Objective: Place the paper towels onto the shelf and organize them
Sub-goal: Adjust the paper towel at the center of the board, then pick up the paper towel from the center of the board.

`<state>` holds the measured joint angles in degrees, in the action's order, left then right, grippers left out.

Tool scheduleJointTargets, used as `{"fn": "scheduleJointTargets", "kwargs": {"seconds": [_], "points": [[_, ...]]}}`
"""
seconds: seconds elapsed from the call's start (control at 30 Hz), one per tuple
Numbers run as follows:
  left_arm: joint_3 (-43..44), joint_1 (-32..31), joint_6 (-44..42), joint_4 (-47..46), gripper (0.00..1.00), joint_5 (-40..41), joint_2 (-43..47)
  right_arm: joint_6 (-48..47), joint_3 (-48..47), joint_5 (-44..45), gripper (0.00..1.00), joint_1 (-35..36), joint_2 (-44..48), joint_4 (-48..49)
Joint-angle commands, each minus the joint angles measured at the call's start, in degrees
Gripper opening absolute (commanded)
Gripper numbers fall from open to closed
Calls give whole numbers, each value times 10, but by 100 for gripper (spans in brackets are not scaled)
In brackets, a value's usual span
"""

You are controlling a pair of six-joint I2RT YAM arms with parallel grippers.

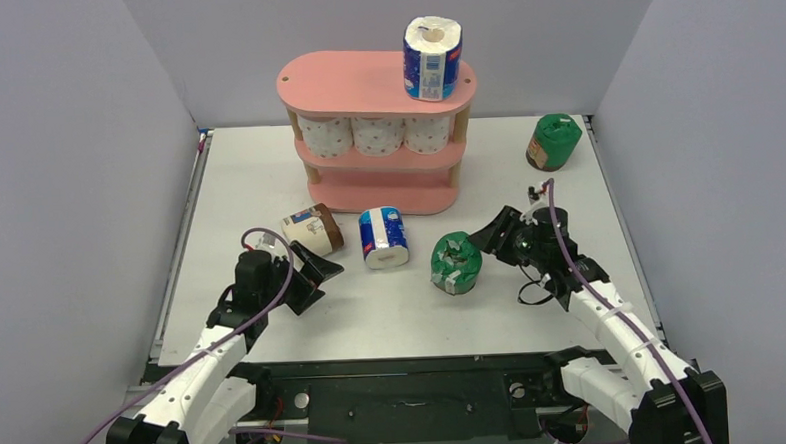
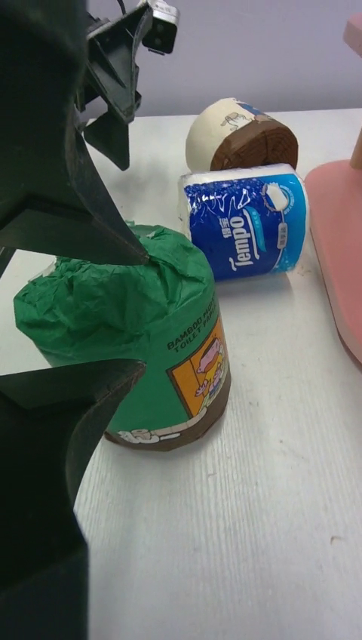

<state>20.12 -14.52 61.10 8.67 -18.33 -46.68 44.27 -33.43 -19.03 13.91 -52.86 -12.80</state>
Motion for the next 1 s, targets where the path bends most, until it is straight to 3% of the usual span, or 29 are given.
{"fn": "scheduleJointTargets", "kwargs": {"seconds": [0.0, 0.13, 0.23, 0.57, 0.97], "points": [[4, 3, 9, -42, 97, -19, -14, 11, 7, -49, 44, -2, -21, 86], [5, 3, 6, -42, 97, -18, -16, -10, 6, -39, 55, 9, -8, 80], [4, 3, 4, -45, 97, -16, -19, -31, 2, -21, 58, 21, -10, 52], [6, 3, -2, -47, 97, -24, -40, -38, 30, 48, 49, 51, -56, 28], [6, 3, -13, -32, 97, -23, -40, -26, 49, 51, 50, 41, -69, 33]]}}
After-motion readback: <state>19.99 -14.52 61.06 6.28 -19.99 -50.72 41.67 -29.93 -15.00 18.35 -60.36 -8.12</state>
